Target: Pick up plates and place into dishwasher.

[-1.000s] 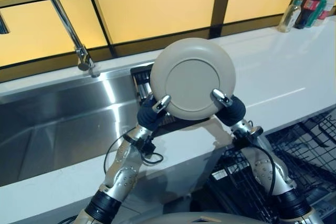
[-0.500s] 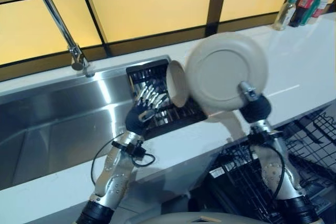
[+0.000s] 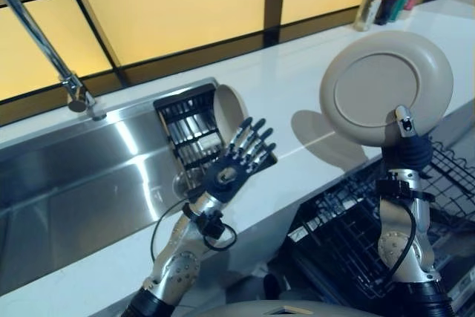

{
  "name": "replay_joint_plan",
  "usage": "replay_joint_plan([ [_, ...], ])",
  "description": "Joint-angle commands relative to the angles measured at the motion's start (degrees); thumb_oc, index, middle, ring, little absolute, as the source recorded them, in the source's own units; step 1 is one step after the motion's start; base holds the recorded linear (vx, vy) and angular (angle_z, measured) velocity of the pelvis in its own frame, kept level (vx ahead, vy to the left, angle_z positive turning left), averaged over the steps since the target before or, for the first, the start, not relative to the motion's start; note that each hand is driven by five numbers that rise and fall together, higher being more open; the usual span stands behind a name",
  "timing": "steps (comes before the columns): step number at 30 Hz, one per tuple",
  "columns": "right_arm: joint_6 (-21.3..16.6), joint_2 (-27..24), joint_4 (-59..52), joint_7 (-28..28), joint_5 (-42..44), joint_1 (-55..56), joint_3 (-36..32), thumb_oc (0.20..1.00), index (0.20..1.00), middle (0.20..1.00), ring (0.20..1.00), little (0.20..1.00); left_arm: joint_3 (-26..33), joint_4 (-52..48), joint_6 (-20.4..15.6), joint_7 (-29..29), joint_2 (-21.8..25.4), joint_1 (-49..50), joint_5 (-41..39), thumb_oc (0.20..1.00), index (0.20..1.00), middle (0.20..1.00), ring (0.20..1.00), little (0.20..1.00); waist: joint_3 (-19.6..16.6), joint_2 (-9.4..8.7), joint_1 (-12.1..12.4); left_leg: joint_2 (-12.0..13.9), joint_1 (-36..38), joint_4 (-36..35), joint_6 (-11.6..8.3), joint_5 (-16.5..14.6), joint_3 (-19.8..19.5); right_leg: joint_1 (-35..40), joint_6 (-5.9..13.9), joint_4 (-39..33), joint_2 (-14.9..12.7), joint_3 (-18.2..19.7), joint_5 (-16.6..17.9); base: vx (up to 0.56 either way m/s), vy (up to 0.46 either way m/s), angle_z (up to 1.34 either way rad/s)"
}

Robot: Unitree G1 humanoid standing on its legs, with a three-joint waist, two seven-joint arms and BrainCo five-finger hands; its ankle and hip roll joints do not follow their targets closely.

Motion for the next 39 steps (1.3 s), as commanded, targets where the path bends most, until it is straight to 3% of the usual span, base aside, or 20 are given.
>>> replay_joint_plan([
  [1,-2.41,-0.44,0.64,-7.73,-12.43,-0.71,-3.83,0.2,0.2,0.2,0.2,0.2,-2.68,-3.43,0.3,-4.28,0.76,-2.94,-3.25,1.0,1.0,1.0,1.0,1.0,-0.65,-1.04,-2.31,0.27,-3.43,4.86,2.78,-5.64,-0.47,-1.54,7.93,6.17,-5.02,3.84,-5.51,0.0,0.045,-0.27],
  [5,0.11,-3.03,3.0,-8.67,-16.69,0.33,-5.71,0.2,0.2,0.2,0.2,0.2,-4.65,-2.6,-0.29,-3.47,2.49,-4.11,-0.71,1.0,1.0,1.0,1.0,1.0,0.26,-0.69,-4.47,-0.46,-3.16,6.6,3.68,-6.99,1.15,-2.61,8.6,7.58,-5.45,5.76,-5.33,0.0,0.051,-0.29],
  [11,-0.57,-2.48,3.96,-9.56,-15.56,0.62,-7.19,0.2,0.2,0.2,0.2,0.2,-6.07,-1.13,3.78,-6.37,2.32,-4.09,-3.54,1.0,1.0,1.0,1.0,1.0,1.0,-0.73,-5.92,-1.01,-3.18,8.32,4.46,-8.52,2.89,-4.39,9.23,8.63,-5.73,7.11,-4.53,-0.02,0.018,-0.21],
  [15,-1.3,-1.08,5.32,-10.39,-16.28,-0.22,-7.04,0.2,0.2,0.2,0.2,0.2,-8.43,0.09,7.46,-11.48,0.27,-4.74,-7.25,1.0,1.0,1.0,1.0,1.0,1.2,-0.78,-6.71,-1.15,-3.1,9.16,4.91,-9.56,3.86,-5.45,9.55,9.26,-5.78,7.8,-4.07,-0.01,0.001,-0.03],
  [18,-0.76,-0.94,7.27,-9.84,-18.92,-1.17,-6.7,0.2,0.2,0.2,0.2,0.2,-10.59,2.1,7.72,-11.34,-0.6,-5.92,-4.66,1.0,1.0,1.0,1.0,1.0,1.27,-0.83,-7.43,-1.19,-2.9,9.44,5.07,-10.08,4.36,-6.14,9.83,9.9,-5.77,8.15,-3.84,0.01,0.002,-0.08],
  [20,3.09,-2.64,8.14,-5.94,-20.04,-1.47,-6.04,0.2,0.2,0.2,0.2,0.2,-12.03,3.6,6.67,-8.59,0.73,-6.4,2.82,1.0,1.0,1.0,1.0,1.0,1.49,-0.68,-8.13,-1.18,-2.55,9.5,5.22,-10.42,4.56,-6.57,10.07,10.6,-5.82,8.08,-3.75,0.01,0.001,-0.09],
  [22,4.87,-4.05,8.39,-4.22,-20.76,-0.76,-5.46,0.2,0.2,0.2,0.2,0.2,-12.03,5.83,8.82,-10.08,1.41,-5.36,1.48,1.0,1.0,1.0,1.0,1.0,1.55,-0.8,-8.37,-1.31,-2.61,9.77,5.51,-10.63,4.87,-7.18,10.22,11.14,-5.98,7.98,-3.38,0.0,-0.002,-0.06],
  [24,5.04,-5.25,9.85,-2.64,-20.21,-0.27,-5.49,0.2,0.2,0.2,0.2,0.2,-11.11,8.83,10.69,-11.92,1.18,-4.39,2.09,1.0,1.0,1.0,1.0,1.0,1.65,-0.98,-8.6,-1.44,-2.63,10.48,5.92,-11.21,5.24,-7.54,10.18,11.44,-6.06,8.01,-3.32,0.0,-0.003,-0.04],
  [30,5.31,-6.49,12.96,1.44,-18.77,-0.22,-6.96,0.2,0.2,0.2,0.2,0.2,-11.76,14.9,11.65,-13.63,1.16,-2.38,3.18,1.0,1.0,1.0,1.0,1.0,2.28,-1.34,-9.19,-1.51,-3.01,12.41,6.55,-12.47,6.22,-8.85,10.34,12.83,-6.05,8.03,-2.46,0.0,-0.011,0.0],
  [34,9.31,-7.88,14.56,5.61,-20.99,0.38,-7.04,0.2,0.2,0.2,0.2,0.2,-10.51,18.58,11.56,-13.91,1.54,-0.82,5.37,1.0,1.0,1.0,1.0,1.0,2.39,-1.61,-9.29,-1.48,-3.34,13.72,6.66,-13.15,6.57,-9.56,10.31,13.24,-6.17,7.87,-1.87,0.01,-0.016,-0.07],
  [39,11.87,-10.97,17.4,5.93,-23.97,1.45,-6.99,0.2,0.2,0.2,0.2,0.2,-7.06,21.28,13.64,-17.49,2.7,1.51,6.3,1.0,1.0,1.0,1.0,1.0,2.44,-2.03,-8.75,-1.43,-3.39,14.52,6.84,-13.41,6.65,-9.84,10.21,13.41,-6.26,7.2,-1.35,0.01,-0.005,-0.03],
])
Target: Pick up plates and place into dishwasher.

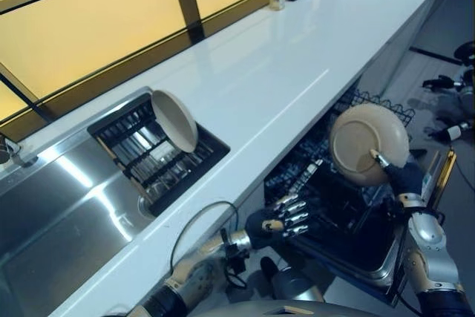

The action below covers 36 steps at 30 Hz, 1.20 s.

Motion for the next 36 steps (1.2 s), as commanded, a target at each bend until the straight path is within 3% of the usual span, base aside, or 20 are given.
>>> replay_joint_plan([
  [1,-0.77,-2.63,0.33,0.85,-0.56,-2.64,-1.67,0.2,0.2,0.2,0.2,0.2,3.79,-1.99,0.46,-6.08,2.67,3.62,1.61,1.0,1.0,1.0,1.0,1.0,-1.04,-2.56,0.34,0.61,-5.16,14.7,4.92,-12.55,-0.58,-5.76,8.12,7.13,-6.02,0.7,-0.83,0.0,0.0,0.0],
  [8,2.26,-3.88,5.93,5.37,-2.0,-2.67,-1.09,0.2,0.2,0.2,0.2,0.2,3.62,3.46,0.33,-4.3,4.91,3.65,10.06,1.0,1.0,1.0,1.0,1.0,-0.85,-3.14,0.83,1.07,-5.49,15.84,4.93,-12.96,-0.72,-6.83,8.27,8.33,-6.46,-0.8,0.4,0.01,-0.019,0.03],
  [12,2.9,-5.44,8.93,9.43,-3.31,-1.97,-0.58,0.2,0.2,0.2,0.2,0.2,7.16,8.35,1.12,-7.87,5.93,5.96,11.77,1.0,1.0,1.0,1.0,1.0,-0.64,-3.57,1.71,1.14,-6.1,17.48,5.05,-13.43,-1.11,-7.11,8.1,8.73,-6.82,-1.63,0.74,0.04,-0.027,0.07],
  [16,1.6,-7.39,11.61,13.55,-3.85,-0.58,-1.29,0.2,0.2,0.2,0.2,0.2,11.5,12.21,1.87,-14.22,8.03,9.21,15.17,1.0,1.0,1.0,1.0,1.0,-0.17,-4.14,3.3,1.52,-7.29,19.64,4.89,-13.8,-1.64,-7.27,8.03,9.02,-7.52,-2.88,1.16,0.05,-0.065,0.11],
  [18,0.38,-8.61,14.25,14.02,-4.34,-0.45,-1.27,0.2,0.2,0.2,0.2,0.2,13.44,13.49,3.46,-20.21,9.1,10.74,16.45,1.0,1.0,1.0,1.0,1.0,0.02,-4.39,4.1,1.74,-7.98,20.87,4.79,-14.15,-1.85,-7.52,8.05,9.32,-7.93,-3.44,1.47,0.04,-0.087,0.16],
  [21,-0.6,-10.26,18.6,14.09,-4.3,-1.41,-0.12,0.2,0.2,0.2,0.2,0.2,14.2,13.23,5.38,-29.17,10.61,12.72,17.62,1.0,1.0,1.0,1.0,1.0,0.47,-4.46,5.21,1.86,-8.59,22.41,4.83,-14.74,-2.32,-7.54,7.99,9.51,-8.48,-4.14,1.57,0.06,-0.082,0.13],
  [23,-1.02,-10.92,20.62,14.28,-5.1,-2.32,0.87,0.2,0.2,0.2,0.2,0.2,13.94,12.86,5.92,-31.72,11.37,13.38,18.55,1.0,1.0,1.0,1.0,1.0,0.81,-4.28,5.74,1.87,-8.71,22.8,4.83,-14.9,-2.63,-7.28,7.96,9.35,-8.8,-4.44,1.49,0.06,-0.058,0.15],
  [29,-2.08,-12.08,22.95,16.35,-5.37,-3.62,1.57,0.2,0.2,0.2,0.2,0.2,15.41,16.95,6.28,-27.43,12.76,14.25,18.79,1.0,1.0,1.0,1.0,1.0,1.42,-3.75,6.96,2.09,-8.96,23.78,4.58,-14.88,-3.67,-7.36,8.11,10.52,-9.68,-5.71,2.07,0.06,-0.046,0.08],
  [36,-3.24,-11.4,21.87,18.06,-5.07,-3.08,1.61,0.2,0.2,0.2,0.2,0.2,19.92,22.41,0.72,-23.77,12.47,16.65,23.3,1.0,1.0,1.0,1.0,1.0,1.5,-3.79,8.97,2.15,-8.89,23.41,4.18,-14.32,-5.06,-6.71,8.28,10.25,-10.41,-7.43,2.15,0.05,-0.034,0.19],
])
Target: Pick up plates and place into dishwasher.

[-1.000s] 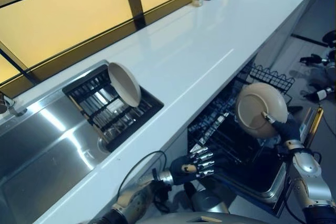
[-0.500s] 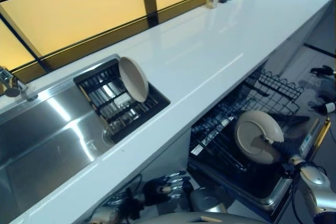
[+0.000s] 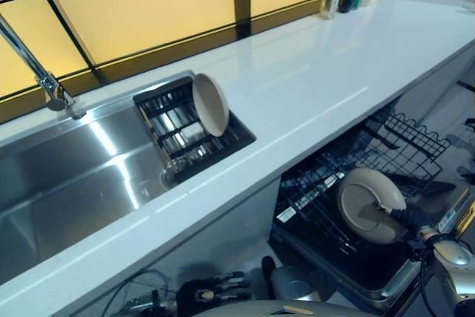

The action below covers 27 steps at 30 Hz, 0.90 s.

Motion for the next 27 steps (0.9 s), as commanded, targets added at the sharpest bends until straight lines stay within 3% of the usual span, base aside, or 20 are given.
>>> replay_joint_plan([
  [1,-5.39,-1.72,-1.61,-0.77,-0.18,-4.44,-0.43,0.2,0.2,0.2,0.2,0.2,2.24,-1.13,-6.08,2.15,2.11,2.88,4.32,1.0,1.0,1.0,1.0,1.0,-0.29,-0.03,2.3,0.04,-1.91,8.45,3.73,-10.14,0.06,-4.6,5.02,1.87,-6.28,3.08,6.65,0.03,-0.017,0.06],
  [6,-7.97,-0.05,-4.88,-4.21,0.37,-3.48,-2.26,0.2,0.2,0.2,0.2,0.2,4.44,2.65,-10.16,11.94,1.19,2.14,6.56,1.0,1.0,1.0,1.0,1.0,-0.08,-0.7,2.74,-0.01,-2.57,7.51,3.71,-8.96,-0.9,-4.92,5.07,1.93,-6.13,2.2,6.91,0.01,-0.01,0.04],
  [11,-7.8,2.46,-7.57,-1.39,0.02,-0.37,-5.13,0.2,0.2,0.2,0.2,0.2,8.8,9.08,-11.87,20.11,-0.9,1.31,12.17,1.0,1.0,1.0,1.0,1.0,0.22,-1.83,2.8,0.26,-4.34,9.09,3.81,-9.24,-1.85,-6.04,5.01,2.89,-5.68,1.75,6.95,0.0,-0.031,0.24],
  [13,-6.45,2.06,-6.21,-0.56,-0.16,0.27,-4.41,0.2,0.2,0.2,0.2,0.2,9.9,11.86,-12.21,20.91,-1.42,1.06,13.85,1.0,1.0,1.0,1.0,1.0,0.25,-2.32,2.96,0.37,-4.65,9.65,3.89,-9.38,-2.01,-6.41,5.16,3.4,-5.65,1.47,7.14,0.04,-0.035,0.06],
  [19,-7.46,-0.21,0.24,1.75,4.0,-0.17,-3.6,0.2,0.2,0.2,0.2,0.2,10.8,16.04,-14.53,21.5,-1.41,1.57,16.99,1.0,1.0,1.0,1.0,1.0,0.45,-2.86,4.0,1.02,-4.14,9.76,3.37,-9.25,-2.42,-5.76,5.16,3.6,-5.72,0.37,7.18,0.06,-0.028,0.06],
  [27,-6.75,-0.12,0.56,7.16,2.07,-0.02,-2.66,0.2,0.2,0.2,0.2,0.2,11.76,16.29,-12.7,21.37,-1.48,0.12,15.82,1.0,1.0,1.0,1.0,1.0,0.07,-3.1,4.3,0.87,-3.59,8.59,3.28,-8.87,-2.91,-5.55,5.38,3.55,-5.17,0.05,6.27,0.02,0.003,0.05],
])
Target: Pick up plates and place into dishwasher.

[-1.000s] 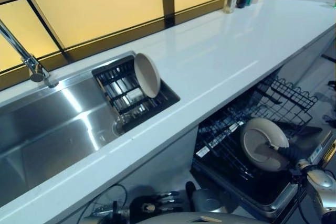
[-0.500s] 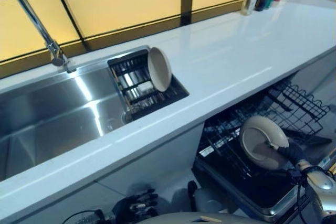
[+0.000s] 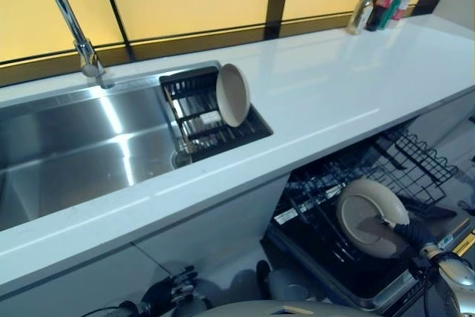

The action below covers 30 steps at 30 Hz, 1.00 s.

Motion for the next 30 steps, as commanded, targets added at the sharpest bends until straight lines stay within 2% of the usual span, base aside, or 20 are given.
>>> replay_joint_plan([
  [1,-2.54,-2.75,-0.34,2.53,0.07,-4.68,-0.42,0.2,0.2,0.2,0.2,0.2,-1.39,-0.41,1.55,-0.88,1.79,1.97,2.46,1.0,1.0,1.0,1.0,1.0,0.94,-0.66,1.62,-0.41,3.45,-2.21,1.94,-3.63,-1.11,-4.8,5.07,1.66,-3.46,3.0,8.65,0.03,-0.029,0.04],
  [5,-2.26,-2.98,3.23,4.59,-0.07,-5.32,0.83,0.2,0.2,0.2,0.2,0.2,-1.63,-0.37,1.59,-1.82,2.37,1.75,3.2,1.0,1.0,1.0,1.0,1.0,1.13,-1.13,2.39,-0.17,3.38,-1.82,1.92,-3.77,-1.58,-4.48,5.1,1.48,-3.37,2.64,8.44,0.03,-0.048,0.07],
  [10,-2.33,-3.18,9.71,3.17,-1.37,-7.79,3.3,0.2,0.2,0.2,0.2,0.2,-2.44,-0.71,2.05,-2.65,3.08,0.95,3.35,1.0,1.0,1.0,1.0,1.0,1.51,-1.31,3.54,0.02,3.61,-1.74,1.96,-3.82,-1.95,-4.02,5.19,1.27,-3.34,2.04,8.39,0.02,-0.039,0.07],
  [16,-3.35,-2.39,18.79,-1.75,-4.8,-11.4,5.46,0.2,0.2,0.2,0.2,0.2,-3.44,-1.38,2.96,-3.38,3.79,0.29,3.68,1.0,1.0,1.0,1.0,1.0,1.95,-0.95,5.17,0.24,3.89,-1.61,1.98,-3.85,-2.51,-3.13,5.09,0.83,-3.38,1.07,8.16,0.03,-0.025,0.09],
  [20,-1.99,-2.15,22.86,-4.49,-8.68,-14.0,7.03,0.2,0.2,0.2,0.2,0.2,-4.24,-1.54,3.27,-3.79,4.04,-0.16,3.89,1.0,1.0,1.0,1.0,1.0,2.03,-0.55,6.07,0.12,4.36,-1.84,1.99,-3.94,-2.9,-2.54,5.1,0.56,-3.49,0.45,8.09,0.02,-0.002,0.05],
  [28,-1.57,-1.05,28.62,-14.37,-18.36,-16.4,10.0,0.2,0.2,0.2,0.2,0.2,-5.38,-1.98,3.35,-4.28,3.96,-0.75,4.15,1.0,1.0,1.0,1.0,1.0,2.04,-0.26,7.18,0.05,4.91,-1.89,2.13,-4.17,-3.43,-1.97,5.04,0.34,-3.67,-0.01,8.14,0.01,0.001,0.06],
  [29,-1.06,-0.9,28.39,-15.22,-19.05,-16.46,10.19,0.467,0.467,0.467,0.467,0.467,-5.35,-2.22,3.57,-4.3,3.94,-0.74,4.35,1.0,1.0,1.0,1.0,1.0,2.06,-0.23,7.24,-0.01,4.96,-1.93,2.17,-4.19,-3.53,-1.92,5.06,0.36,-3.68,-0.01,8.16,0.01,-0.002,0.03],
  [30,-0.63,-0.96,28.21,-15.84,-19.63,-16.45,10.32,0.799,0.799,0.799,0.799,0.799,-5.43,-2.28,3.78,-4.28,3.95,-0.83,4.41,1.0,1.0,1.0,1.0,1.0,2.01,-0.24,7.2,-0.01,5.0,-1.99,2.17,-4.2,-3.51,-1.92,5.12,0.35,-3.67,0.01,8.22,0.01,0.0,0.04],
])
